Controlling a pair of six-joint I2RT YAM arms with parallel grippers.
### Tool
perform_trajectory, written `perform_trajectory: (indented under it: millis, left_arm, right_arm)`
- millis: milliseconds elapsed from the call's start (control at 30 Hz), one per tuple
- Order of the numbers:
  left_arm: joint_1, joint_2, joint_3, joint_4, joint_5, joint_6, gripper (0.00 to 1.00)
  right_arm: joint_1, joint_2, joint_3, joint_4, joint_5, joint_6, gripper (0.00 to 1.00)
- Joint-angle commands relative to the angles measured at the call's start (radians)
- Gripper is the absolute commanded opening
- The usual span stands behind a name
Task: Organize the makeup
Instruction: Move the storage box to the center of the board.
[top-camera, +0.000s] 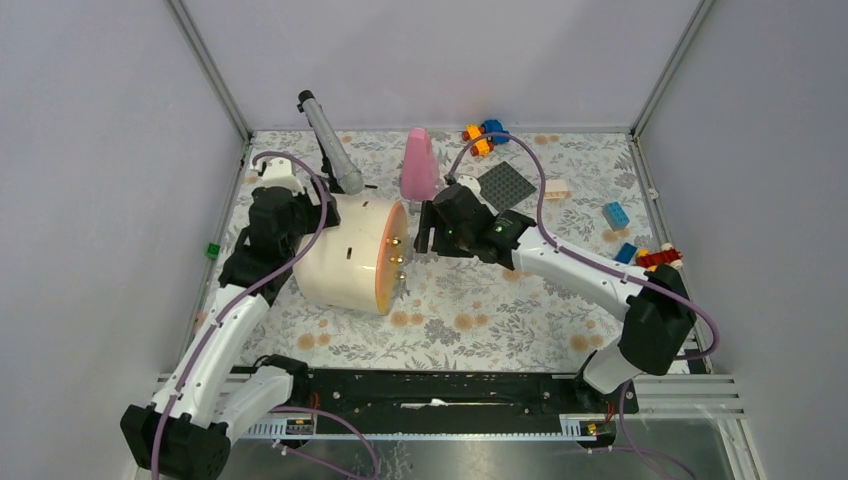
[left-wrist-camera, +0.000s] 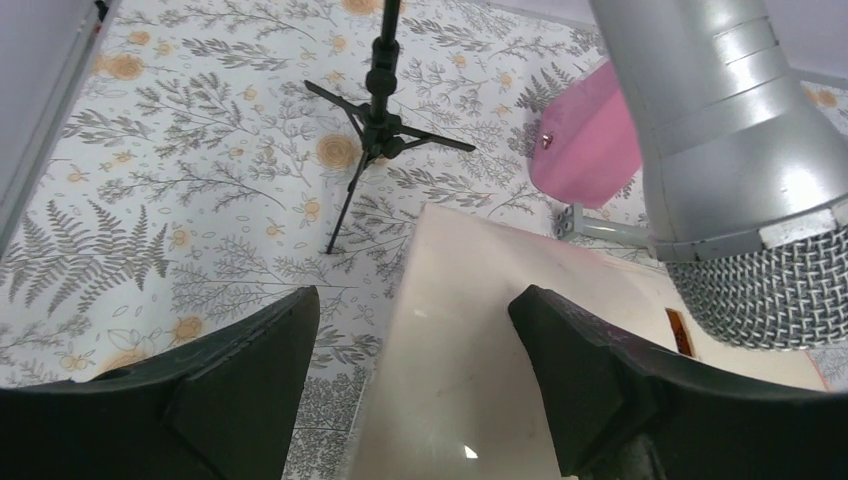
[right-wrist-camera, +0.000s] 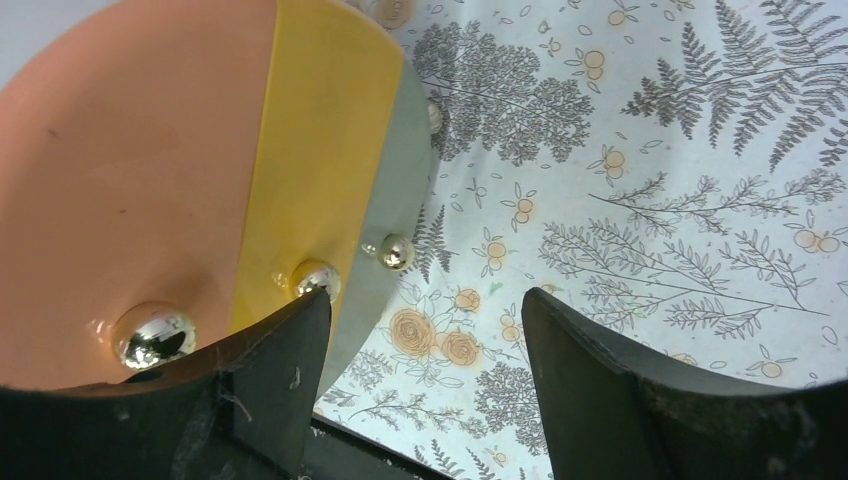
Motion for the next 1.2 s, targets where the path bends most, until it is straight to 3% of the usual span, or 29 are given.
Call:
perform_trajectory:
  millis: [0, 333, 700, 1033, 1167]
  left_arm:
    - [-0.004, -0.054, 0.025, -0.098, -0.067, -0.02, 0.85]
    - [-0.005, -0.14, 0.182, -0.241, -0.193, -0.042, 0.93]
    - [-0.004, -0.149, 0.314, -0.321, -0.147, -0.075, 0.94]
    - [-0.004, -0.159, 0.327, -0.34, -0.148, -0.067, 0.96]
    - [-0.005, -0.159, 0.323, -0.34, -0.151, -0.065, 0.96]
  right_arm:
    - [-0.003, 0.02, 0.02, -0.007, 0.088, -0.003, 0.77]
    - [0.013, 0.169, 0.054, 0.082, 0.018, 0.052, 0.75]
    - [0.085, 0.304, 0.084, 0.344, -0.066, 0.211, 0.75]
    - [0.169, 0.527, 0.287, 0.477, -0.087, 0.321, 0.74]
    - [0.175, 0.569, 0.352, 0.475, -0.106, 0.256, 0.74]
